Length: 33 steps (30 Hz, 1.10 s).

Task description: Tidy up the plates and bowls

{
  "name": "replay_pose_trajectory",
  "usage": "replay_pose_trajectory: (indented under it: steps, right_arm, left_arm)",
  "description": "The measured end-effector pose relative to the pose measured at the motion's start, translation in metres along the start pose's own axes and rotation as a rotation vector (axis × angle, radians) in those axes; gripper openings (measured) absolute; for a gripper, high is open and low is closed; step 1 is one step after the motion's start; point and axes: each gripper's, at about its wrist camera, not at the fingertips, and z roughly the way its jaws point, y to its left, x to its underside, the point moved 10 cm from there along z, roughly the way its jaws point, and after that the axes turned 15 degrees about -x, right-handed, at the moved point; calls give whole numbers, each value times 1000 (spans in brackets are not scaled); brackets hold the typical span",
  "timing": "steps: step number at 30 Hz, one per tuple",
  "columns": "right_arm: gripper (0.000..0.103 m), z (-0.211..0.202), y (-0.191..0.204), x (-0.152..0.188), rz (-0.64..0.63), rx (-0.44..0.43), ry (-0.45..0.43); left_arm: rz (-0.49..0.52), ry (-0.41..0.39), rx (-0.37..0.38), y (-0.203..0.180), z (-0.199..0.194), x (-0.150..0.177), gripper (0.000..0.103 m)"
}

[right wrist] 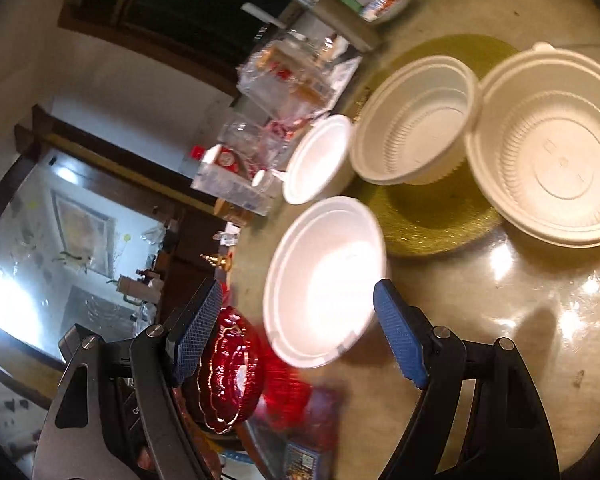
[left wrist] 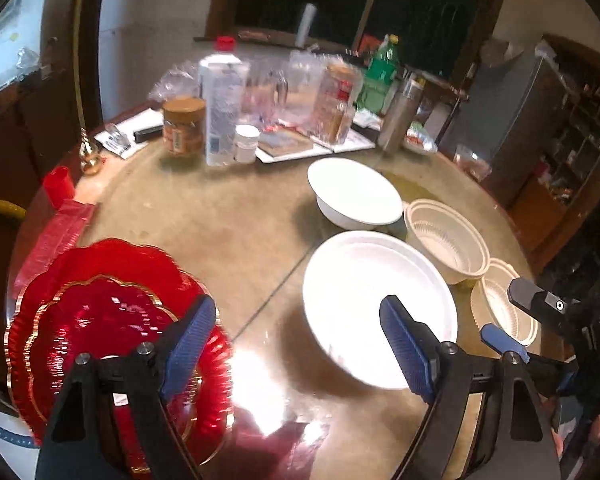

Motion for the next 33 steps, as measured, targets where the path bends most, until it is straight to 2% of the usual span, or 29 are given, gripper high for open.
replay_pose_trajectory:
  steps: [9, 17, 33]
  right_arm:
    - [79, -4, -31, -6, 74, 4, 7]
    - [79, 5, -35, -2, 63, 11, 42]
    - [79, 27, -51, -3, 55, 111, 89]
  left_arm:
    - [-7, 68, -21, -13, 24, 2, 84]
    - [11, 87, -46, -21, 36, 1, 84]
    - [46, 118, -112, -22, 58, 3, 84]
